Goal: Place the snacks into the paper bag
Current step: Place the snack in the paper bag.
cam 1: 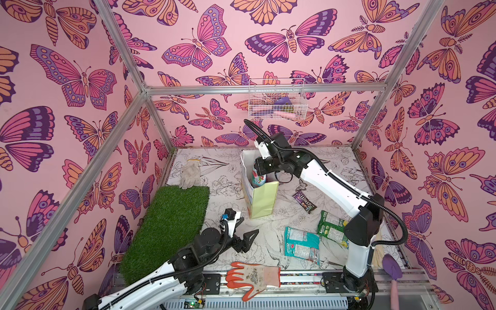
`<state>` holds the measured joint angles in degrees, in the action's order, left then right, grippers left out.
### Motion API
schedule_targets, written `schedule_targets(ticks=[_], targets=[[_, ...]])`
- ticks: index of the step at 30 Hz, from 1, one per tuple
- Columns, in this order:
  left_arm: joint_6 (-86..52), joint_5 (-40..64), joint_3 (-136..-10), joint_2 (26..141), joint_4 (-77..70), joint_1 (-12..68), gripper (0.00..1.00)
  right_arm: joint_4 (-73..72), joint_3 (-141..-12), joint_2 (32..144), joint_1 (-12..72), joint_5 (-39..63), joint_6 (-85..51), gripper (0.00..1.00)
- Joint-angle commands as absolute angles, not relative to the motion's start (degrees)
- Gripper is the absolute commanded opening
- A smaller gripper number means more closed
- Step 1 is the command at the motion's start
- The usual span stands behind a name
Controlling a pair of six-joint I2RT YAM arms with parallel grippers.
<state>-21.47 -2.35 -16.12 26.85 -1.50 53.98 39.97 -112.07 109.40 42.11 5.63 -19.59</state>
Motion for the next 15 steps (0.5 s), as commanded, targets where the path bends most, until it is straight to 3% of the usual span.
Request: schedule_targets(ticks=[1,15], targets=[[-21.13,-2.81,-15.92,26.87,-1.32,54.18,0.91,39.9,-113.37,110.24,42.49,6.26,-19.86,0.09],[-21.36,-2.48,-15.73,26.54,-1.29,54.21,0.91,42.2,-116.11,109.48,43.21,5.35,-19.51,0.22]])
